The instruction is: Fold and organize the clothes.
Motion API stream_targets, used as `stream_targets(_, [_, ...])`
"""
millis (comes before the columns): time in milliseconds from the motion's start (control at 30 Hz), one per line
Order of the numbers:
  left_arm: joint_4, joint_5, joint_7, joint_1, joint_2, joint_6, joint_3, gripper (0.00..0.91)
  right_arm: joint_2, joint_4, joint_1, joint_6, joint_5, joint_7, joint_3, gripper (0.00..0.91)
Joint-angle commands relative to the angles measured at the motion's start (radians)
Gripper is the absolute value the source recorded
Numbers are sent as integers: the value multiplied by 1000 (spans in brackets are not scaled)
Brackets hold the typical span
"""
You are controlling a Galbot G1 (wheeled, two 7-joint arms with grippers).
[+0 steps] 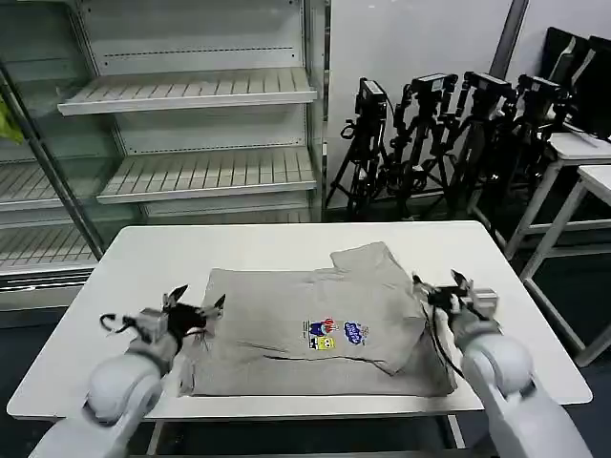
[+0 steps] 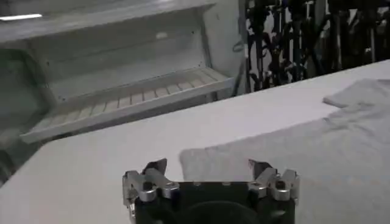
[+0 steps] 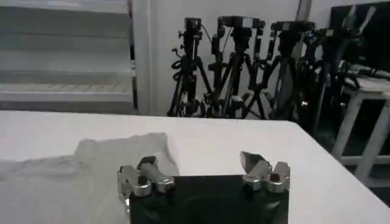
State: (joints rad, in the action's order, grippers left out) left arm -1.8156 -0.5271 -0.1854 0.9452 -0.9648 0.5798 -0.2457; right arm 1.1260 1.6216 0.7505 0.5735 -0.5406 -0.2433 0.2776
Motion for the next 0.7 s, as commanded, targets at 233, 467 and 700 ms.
stream_targets(233, [507,-44,-23,-446,-105,1,253,907,169,-596,-430,3,14,22,-177,907])
stream_targets(467, [465,-130,-42,-406,-73,5,247,907,189,-620,-428,7,4,31,-197,907])
stream_targets(700, [422,-181,-43,-344,-50,6,221,907,205,-643,-419,7,-6,37,-197,907])
